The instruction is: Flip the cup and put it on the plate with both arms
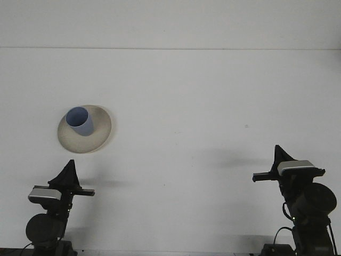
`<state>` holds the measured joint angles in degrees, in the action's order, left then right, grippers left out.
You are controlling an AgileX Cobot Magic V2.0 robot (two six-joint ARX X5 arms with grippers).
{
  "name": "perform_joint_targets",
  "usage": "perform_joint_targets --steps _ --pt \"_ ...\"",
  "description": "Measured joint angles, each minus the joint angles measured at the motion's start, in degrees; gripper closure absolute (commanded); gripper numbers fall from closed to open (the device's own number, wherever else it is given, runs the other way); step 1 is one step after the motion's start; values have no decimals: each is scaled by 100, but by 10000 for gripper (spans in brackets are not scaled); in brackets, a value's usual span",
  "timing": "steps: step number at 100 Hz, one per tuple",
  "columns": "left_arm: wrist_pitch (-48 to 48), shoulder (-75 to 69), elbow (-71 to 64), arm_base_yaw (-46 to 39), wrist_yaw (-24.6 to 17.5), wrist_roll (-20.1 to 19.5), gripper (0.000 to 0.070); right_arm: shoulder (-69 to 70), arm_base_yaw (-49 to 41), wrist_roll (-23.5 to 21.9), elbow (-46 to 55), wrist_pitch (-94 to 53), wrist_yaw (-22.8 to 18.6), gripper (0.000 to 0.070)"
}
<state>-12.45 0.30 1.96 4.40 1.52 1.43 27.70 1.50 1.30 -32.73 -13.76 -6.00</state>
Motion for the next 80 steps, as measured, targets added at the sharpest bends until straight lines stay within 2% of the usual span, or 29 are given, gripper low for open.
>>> perform_joint_targets --steps 49,80 --pt "0 0 0 0 0 0 689 -166 -11 0 50 120 2 700" --pt "0 0 0 0 -2 0 689 -1335 -44 2 1001 643 2 700"
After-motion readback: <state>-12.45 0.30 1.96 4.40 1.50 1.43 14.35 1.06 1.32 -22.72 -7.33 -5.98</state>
